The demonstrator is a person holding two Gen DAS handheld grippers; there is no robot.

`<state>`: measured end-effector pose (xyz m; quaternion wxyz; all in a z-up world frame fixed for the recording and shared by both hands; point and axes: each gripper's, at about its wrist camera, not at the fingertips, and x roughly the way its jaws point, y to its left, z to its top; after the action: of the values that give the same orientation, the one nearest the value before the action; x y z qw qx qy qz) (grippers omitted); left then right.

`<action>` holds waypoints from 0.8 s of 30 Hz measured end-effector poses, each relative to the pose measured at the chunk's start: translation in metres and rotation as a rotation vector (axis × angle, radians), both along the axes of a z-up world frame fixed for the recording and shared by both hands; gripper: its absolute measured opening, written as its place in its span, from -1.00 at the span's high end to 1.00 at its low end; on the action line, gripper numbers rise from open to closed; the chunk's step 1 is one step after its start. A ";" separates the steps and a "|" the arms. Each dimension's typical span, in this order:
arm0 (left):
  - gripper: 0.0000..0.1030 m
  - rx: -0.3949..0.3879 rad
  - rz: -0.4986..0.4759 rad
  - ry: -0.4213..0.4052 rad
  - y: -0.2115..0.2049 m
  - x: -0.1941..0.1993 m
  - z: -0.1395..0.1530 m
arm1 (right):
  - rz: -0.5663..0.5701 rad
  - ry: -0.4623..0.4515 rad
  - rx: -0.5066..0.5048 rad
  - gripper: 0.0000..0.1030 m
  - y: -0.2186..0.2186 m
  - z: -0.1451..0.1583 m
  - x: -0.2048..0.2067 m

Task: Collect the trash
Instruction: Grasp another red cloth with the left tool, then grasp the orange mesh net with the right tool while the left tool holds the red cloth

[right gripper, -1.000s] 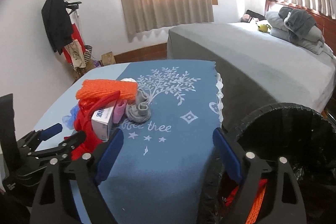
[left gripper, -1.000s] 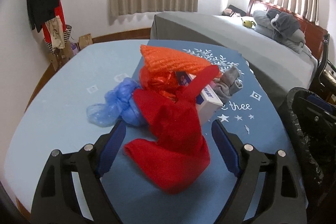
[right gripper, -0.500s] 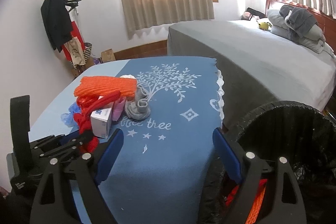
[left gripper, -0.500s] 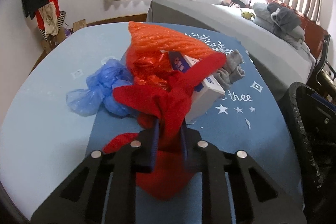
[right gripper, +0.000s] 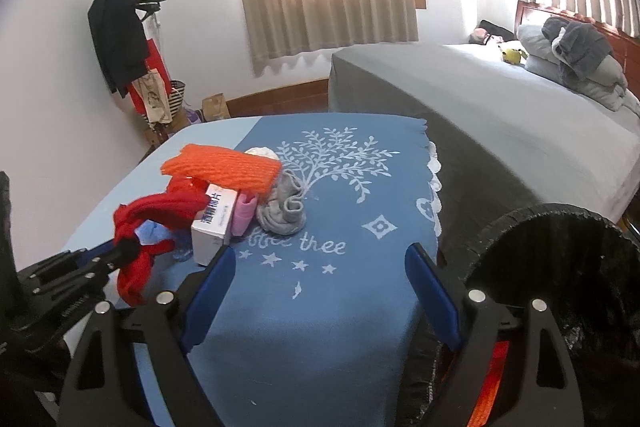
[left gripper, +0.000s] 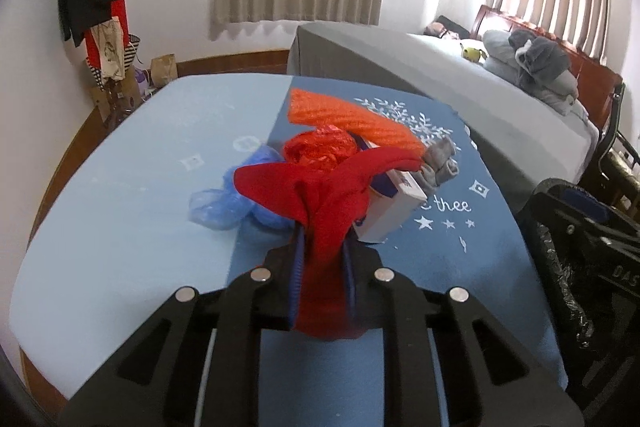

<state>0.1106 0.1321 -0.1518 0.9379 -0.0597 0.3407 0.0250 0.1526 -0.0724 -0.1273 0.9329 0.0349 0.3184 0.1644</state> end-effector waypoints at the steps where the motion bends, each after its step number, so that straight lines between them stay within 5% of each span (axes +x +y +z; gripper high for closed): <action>1: 0.68 0.000 0.006 -0.005 0.002 -0.002 0.002 | 0.003 0.000 0.000 -0.65 0.001 0.000 0.000; 24: 0.68 0.026 0.136 -0.075 0.051 0.007 0.027 | 0.063 -0.028 0.025 -0.63 0.048 0.014 0.028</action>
<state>0.1175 0.1829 -0.1244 0.9469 -0.0713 0.3002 0.0908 0.1804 -0.0240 -0.1129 0.9312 0.0345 0.3042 0.1980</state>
